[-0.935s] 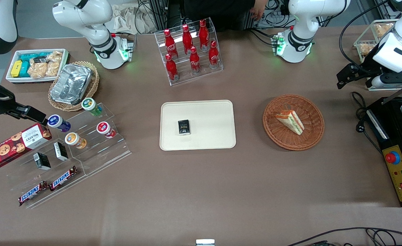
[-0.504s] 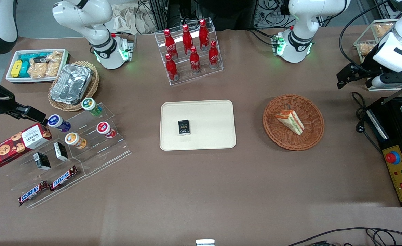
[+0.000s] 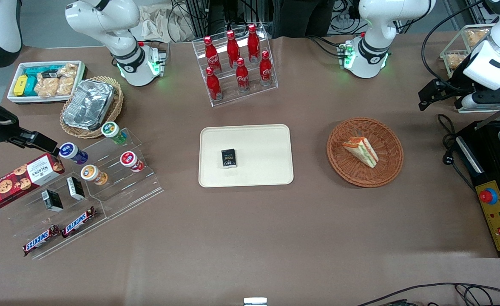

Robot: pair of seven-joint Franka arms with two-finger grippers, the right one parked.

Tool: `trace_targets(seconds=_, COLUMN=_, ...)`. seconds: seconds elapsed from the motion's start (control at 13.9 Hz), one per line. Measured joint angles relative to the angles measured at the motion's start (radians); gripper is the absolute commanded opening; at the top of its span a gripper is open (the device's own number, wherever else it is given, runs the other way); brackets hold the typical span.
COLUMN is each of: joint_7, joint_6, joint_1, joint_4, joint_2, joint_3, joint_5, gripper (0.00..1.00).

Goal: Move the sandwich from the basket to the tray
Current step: 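Move the left gripper over the wrapped sandwich in the wicker basket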

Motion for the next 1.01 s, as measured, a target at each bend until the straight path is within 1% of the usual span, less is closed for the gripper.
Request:
trace_targets(seconds=0.14, joint_7=-0.071, joint_6=-0.001, joint_1=-0.002, joint_4=0.000, joint_2=0.000, joint_3=-0.002, joint_5=0.004, gripper=1.00)
trace_targets(seconds=0.65, joint_7=-0.505, joint_6=-0.001, joint_1=-0.060, joint_4=-0.001, joint_2=0.010, joint_3=-0.014, joint_5=0.012, gripper=1.00)
trace_targets(seconds=1.01, joint_7=-0.706, joint_6=-0.001, joint_1=-0.062, joint_4=-0.008, joint_2=0.036, joint_3=-0.013, joint_5=0.012, gripper=1.00)
